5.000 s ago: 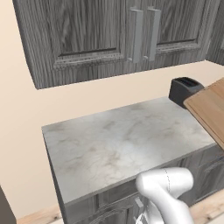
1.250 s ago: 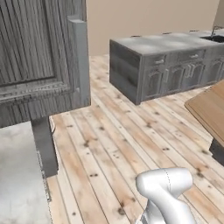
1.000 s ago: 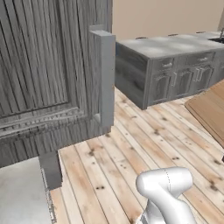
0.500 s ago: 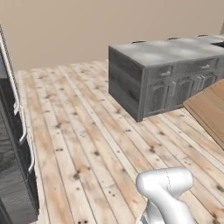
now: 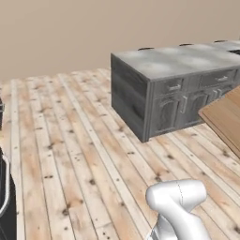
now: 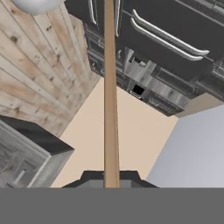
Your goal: Move the cutting board and knife to the sink. Then move spray from the cabinet to the counter.
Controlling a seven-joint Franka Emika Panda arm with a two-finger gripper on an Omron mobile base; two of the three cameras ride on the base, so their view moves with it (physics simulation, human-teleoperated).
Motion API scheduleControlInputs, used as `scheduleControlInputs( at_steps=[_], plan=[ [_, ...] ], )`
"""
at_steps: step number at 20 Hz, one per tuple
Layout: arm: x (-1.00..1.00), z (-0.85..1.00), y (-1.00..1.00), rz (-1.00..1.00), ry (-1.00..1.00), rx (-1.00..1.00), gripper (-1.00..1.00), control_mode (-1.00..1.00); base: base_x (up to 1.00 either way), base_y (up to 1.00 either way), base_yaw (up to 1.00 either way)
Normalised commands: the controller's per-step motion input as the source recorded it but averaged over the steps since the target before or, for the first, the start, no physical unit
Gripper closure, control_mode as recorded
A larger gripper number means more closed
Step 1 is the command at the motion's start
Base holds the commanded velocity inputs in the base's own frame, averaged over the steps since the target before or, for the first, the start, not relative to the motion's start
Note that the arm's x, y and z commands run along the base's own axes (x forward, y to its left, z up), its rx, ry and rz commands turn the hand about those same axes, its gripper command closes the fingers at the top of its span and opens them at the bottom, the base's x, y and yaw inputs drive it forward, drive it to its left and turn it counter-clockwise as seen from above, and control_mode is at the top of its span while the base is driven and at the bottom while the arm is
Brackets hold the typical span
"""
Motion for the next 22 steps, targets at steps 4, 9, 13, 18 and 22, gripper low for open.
scheduleControlInputs(
  at_steps=[4, 9, 13, 18, 22],
  plan=[
    [0.0, 0.0, 0.0, 0.0, 0.0, 0.0, 1.0, 1.0, 1.0, -0.05, 0.09],
    [0.0, 0.0, 0.0, 0.0, 0.0, 0.0, 1.0, 1.0, 1.0, -0.05, 0.07],
    [0.0, 0.0, 0.0, 0.0, 0.0, 0.0, 1.0, 1.0, 1.0, -0.32, 0.04],
    [0.0, 0.0, 0.0, 0.0, 0.0, 0.0, 1.0, 1.0, 0.84, -0.77, 0.0],
    [0.0, 0.0, 0.0, 0.0, 0.0, 0.0, 1.0, 1.0, 0.54, -1.0, -0.01]
  ],
)
